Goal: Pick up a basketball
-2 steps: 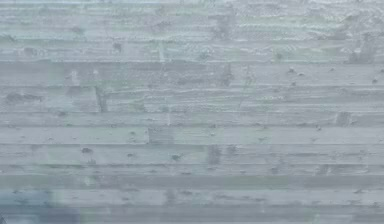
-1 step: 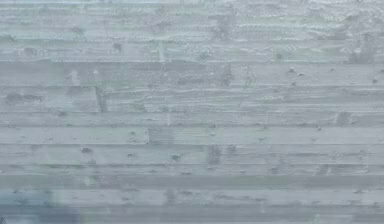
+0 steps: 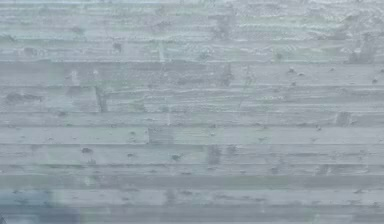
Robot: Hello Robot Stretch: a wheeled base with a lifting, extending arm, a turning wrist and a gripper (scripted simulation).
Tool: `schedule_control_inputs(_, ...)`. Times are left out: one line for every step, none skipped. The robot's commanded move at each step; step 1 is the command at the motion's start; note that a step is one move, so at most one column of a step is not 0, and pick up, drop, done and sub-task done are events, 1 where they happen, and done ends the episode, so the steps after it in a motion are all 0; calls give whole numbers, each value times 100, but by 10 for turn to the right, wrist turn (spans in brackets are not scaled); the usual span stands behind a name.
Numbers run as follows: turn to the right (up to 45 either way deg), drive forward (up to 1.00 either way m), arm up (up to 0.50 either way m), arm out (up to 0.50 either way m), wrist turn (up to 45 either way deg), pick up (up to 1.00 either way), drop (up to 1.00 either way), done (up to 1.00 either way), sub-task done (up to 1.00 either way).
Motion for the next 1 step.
schedule_control_inputs(0,0,0,0,450,0,0,0,0)
